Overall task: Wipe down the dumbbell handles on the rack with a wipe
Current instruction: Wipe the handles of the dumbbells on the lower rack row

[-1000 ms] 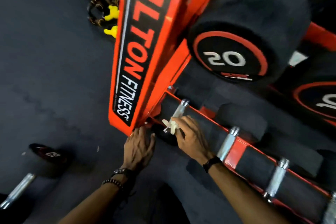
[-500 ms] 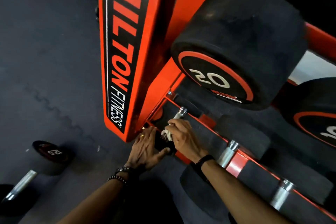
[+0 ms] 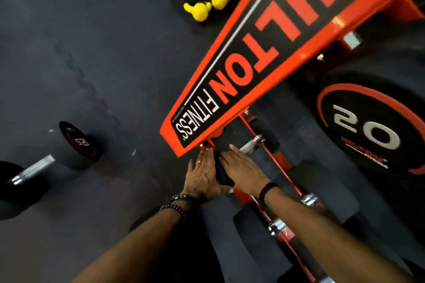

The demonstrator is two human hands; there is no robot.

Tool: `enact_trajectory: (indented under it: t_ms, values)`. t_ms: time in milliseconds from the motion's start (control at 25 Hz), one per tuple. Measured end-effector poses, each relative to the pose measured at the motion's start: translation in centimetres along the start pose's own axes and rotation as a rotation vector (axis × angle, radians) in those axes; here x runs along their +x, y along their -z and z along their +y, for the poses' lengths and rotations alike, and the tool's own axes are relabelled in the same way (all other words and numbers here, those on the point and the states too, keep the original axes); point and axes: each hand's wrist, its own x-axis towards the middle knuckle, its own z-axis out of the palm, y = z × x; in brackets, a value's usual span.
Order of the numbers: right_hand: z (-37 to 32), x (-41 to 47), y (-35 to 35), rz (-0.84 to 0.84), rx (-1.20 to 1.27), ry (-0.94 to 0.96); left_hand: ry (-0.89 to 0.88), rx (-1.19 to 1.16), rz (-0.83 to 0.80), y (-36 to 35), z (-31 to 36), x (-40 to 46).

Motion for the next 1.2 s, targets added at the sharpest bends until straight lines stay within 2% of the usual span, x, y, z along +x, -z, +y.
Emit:
enact_trajectory:
  t_ms: [80,200,400,640,840,960,1080,1200]
  values:
    - [-0.1,-2.8,1.1,0.006,-0.002,0.022,0.073,-0.038,-0.057,0.1,-0.1,0.3]
    - [0.3,-5.9,2.7,-0.060,-0.091,0.082,0.094,-0.038,-0.077,0.0,0.1,0.4]
    - [-0.8,0.4,3.2,-0.213,0.039,-0.038,0.101,-0.003,-0.094,0.9,0.2,0.0]
    - [0.1,-4.5,5.2,-0.179,-0.025,0.030,0.102,-0.017,-0.100,1.2,0.3,-0.1]
    - [-1.1,0.6,4.9,-0.266,0.027,-0.036,0.113,-0.007,-0.106,1.0,0.4,0.0]
    - [-0.8,-0.5,4.7,-0.210,0.053,-0.017,0.132,-0.015,-0.105,0.9,0.5,0.1]
    - [0.2,-4.3,3.5,-0.059,-0.019,0.046,0.144,-0.032,-0.106,0.7,0.7,0.1]
    - [-0.6,-2.7,2.4,-0.040,0.051,-0.012,0.159,0.012,-0.114,1.0,0.7,0.4]
